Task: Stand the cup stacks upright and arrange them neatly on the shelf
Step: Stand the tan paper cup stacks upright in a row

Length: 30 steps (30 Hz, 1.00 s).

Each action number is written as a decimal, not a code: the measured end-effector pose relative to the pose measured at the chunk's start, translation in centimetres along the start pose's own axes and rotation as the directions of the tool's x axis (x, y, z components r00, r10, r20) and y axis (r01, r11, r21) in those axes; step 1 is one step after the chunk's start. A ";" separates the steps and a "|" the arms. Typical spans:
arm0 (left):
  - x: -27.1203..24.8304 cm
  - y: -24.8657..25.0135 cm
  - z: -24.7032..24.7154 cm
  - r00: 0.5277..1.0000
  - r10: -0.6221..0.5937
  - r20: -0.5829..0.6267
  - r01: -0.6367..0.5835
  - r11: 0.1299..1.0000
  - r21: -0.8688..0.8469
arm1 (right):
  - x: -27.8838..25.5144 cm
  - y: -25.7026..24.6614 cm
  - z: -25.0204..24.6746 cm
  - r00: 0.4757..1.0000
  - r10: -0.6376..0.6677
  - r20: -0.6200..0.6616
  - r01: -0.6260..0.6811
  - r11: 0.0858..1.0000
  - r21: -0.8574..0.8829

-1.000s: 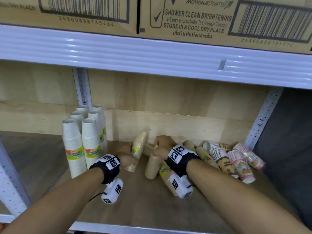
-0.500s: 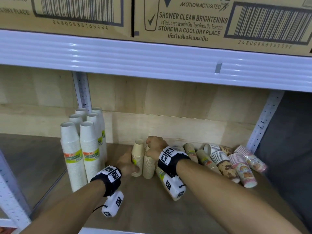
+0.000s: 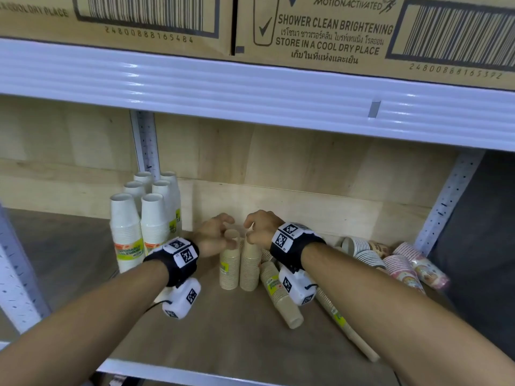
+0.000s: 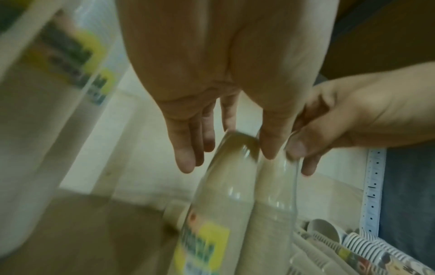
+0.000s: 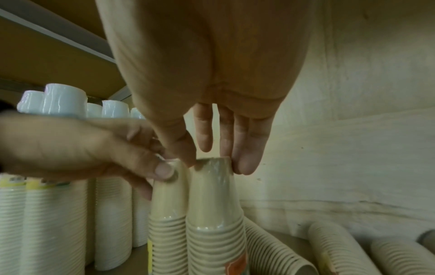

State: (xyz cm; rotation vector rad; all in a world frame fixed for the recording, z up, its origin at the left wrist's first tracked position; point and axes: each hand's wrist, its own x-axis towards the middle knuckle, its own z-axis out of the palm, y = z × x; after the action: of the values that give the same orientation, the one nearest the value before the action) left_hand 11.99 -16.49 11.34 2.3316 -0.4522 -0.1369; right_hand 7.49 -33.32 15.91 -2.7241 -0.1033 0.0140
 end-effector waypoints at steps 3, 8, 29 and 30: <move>0.4 1.7 -1.4 0.998 0.019 0.053 -0.024 0.995 0.099 | 0.1 0.0 0.2 1.000 -0.014 0.020 0.014 0.999 -0.033; 0.5 2.9 -1.6 0.987 0.067 0.147 -0.102 0.964 0.246 | 0.8 0.3 1.2 0.999 -0.022 0.028 0.025 0.995 -0.092; 0.5 2.5 -2.0 0.979 0.115 0.170 -0.167 0.928 0.333 | 1.3 0.1 1.3 1.000 -0.023 0.003 0.023 0.993 -0.117; 0.5 2.5 -2.0 0.981 0.113 0.158 -0.162 0.925 0.343 | 1.4 0.1 1.2 1.000 -0.022 0.003 0.022 0.993 -0.118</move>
State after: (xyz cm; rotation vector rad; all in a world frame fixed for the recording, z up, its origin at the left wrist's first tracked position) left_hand 12.17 -16.99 14.53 2.6425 -0.7618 -0.1573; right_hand 8.82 -32.79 14.74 -2.8411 -0.1390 0.0045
